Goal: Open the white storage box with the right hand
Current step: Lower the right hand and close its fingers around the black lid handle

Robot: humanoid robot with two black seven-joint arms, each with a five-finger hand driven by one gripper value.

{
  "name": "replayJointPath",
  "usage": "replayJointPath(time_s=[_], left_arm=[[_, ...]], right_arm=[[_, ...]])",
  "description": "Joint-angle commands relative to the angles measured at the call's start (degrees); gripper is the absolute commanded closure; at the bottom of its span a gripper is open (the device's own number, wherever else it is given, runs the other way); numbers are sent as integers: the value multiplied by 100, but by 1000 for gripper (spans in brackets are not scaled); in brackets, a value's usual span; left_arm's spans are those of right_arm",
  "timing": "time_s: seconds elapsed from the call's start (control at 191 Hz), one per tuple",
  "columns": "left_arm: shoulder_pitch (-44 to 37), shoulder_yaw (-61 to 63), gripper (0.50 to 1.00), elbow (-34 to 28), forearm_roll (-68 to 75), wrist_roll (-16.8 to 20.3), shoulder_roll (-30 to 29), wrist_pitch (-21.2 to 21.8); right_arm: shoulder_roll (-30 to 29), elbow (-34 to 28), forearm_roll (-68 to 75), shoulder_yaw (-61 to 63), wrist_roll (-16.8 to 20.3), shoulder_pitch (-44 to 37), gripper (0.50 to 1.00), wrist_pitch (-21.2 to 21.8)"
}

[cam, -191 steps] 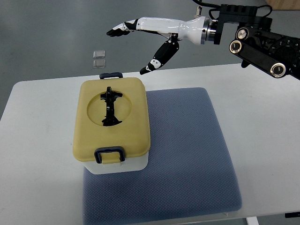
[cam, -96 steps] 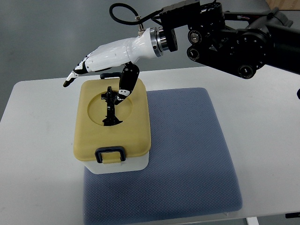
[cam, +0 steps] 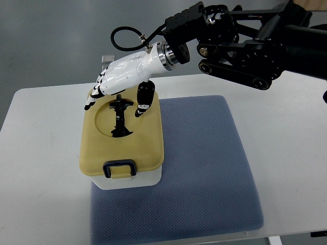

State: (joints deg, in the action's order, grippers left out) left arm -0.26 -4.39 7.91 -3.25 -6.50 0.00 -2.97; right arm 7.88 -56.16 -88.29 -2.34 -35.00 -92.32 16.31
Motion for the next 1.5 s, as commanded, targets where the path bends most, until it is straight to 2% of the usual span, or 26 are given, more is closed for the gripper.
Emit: replayJointPath(time_s=[0.0, 0.126, 0.319, 0.445, 0.831, 0.936, 1.208, 1.313, 1.496], left_arm=[[-1, 0, 500, 0, 0, -1, 0, -1], [-1, 0, 500, 0, 0, -1, 0, -1], [-1, 0, 500, 0, 0, -1, 0, -1], [-1, 0, 500, 0, 0, -1, 0, -1], [-1, 0, 500, 0, 0, -1, 0, -1], [-1, 0, 500, 0, 0, -1, 0, -1], [-1, 0, 500, 0, 0, -1, 0, -1], [-1, 0, 500, 0, 0, -1, 0, 7], [-1, 0, 500, 0, 0, -1, 0, -1]], right_arm=[[-15, -9, -4, -13, 0, 39, 650, -5], [-24, 0, -48, -21, 0, 92, 705, -66], [-24, 0, -74, -162, 0, 101, 746, -172], [-24, 0, -74, -171, 0, 109, 818, -190], [-24, 0, -65, -162, 0, 92, 842, -181], [-24, 0, -65, -171, 0, 92, 879, -181], [-33, -9, -30, -162, 0, 101, 926, -163], [-33, -17, -30, -162, 0, 101, 1000, -155], [-41, -9, -13, -162, 0, 66, 1000, -137]])
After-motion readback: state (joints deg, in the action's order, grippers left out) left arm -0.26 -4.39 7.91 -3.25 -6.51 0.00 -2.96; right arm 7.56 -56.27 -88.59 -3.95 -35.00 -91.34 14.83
